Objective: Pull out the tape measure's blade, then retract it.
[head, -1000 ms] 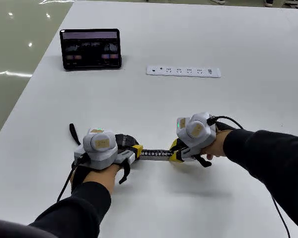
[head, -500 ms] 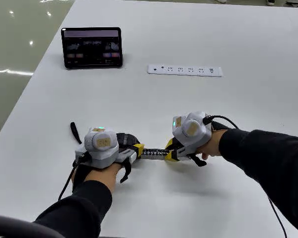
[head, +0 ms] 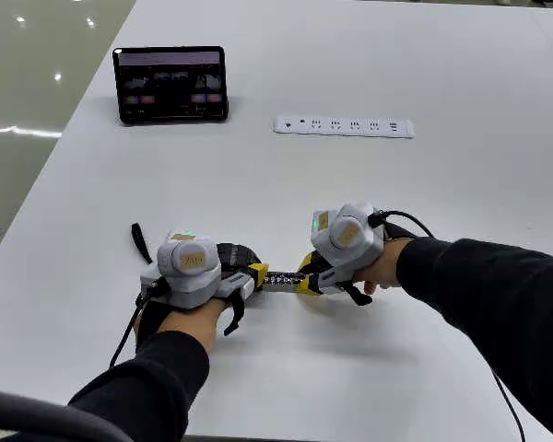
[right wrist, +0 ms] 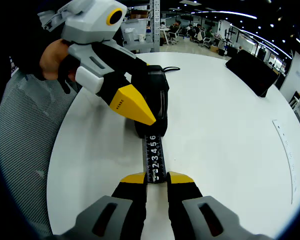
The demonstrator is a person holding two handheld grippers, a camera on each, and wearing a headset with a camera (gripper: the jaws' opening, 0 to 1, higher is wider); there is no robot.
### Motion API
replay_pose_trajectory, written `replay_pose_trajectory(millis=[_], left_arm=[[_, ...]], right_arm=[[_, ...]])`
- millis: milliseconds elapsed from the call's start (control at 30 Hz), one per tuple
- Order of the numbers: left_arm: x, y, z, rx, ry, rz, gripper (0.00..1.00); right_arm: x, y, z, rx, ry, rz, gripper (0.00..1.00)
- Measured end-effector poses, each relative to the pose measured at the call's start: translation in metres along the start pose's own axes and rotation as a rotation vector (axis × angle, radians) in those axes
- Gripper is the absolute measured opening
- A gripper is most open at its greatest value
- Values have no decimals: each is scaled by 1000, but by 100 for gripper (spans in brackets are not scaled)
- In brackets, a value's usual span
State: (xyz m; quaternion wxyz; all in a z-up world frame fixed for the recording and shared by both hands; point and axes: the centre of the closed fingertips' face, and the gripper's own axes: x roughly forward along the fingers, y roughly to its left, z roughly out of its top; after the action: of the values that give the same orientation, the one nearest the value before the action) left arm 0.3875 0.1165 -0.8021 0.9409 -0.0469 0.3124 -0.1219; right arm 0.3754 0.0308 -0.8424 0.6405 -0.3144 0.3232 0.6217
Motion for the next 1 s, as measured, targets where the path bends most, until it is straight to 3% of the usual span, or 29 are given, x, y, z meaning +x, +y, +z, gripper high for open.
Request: replay_pose_trajectory(millis=[1000], left_arm=[[0,0,-1,-7,1,-7,57]], right_arm=[[21,1,34,26,-59,19,11]])
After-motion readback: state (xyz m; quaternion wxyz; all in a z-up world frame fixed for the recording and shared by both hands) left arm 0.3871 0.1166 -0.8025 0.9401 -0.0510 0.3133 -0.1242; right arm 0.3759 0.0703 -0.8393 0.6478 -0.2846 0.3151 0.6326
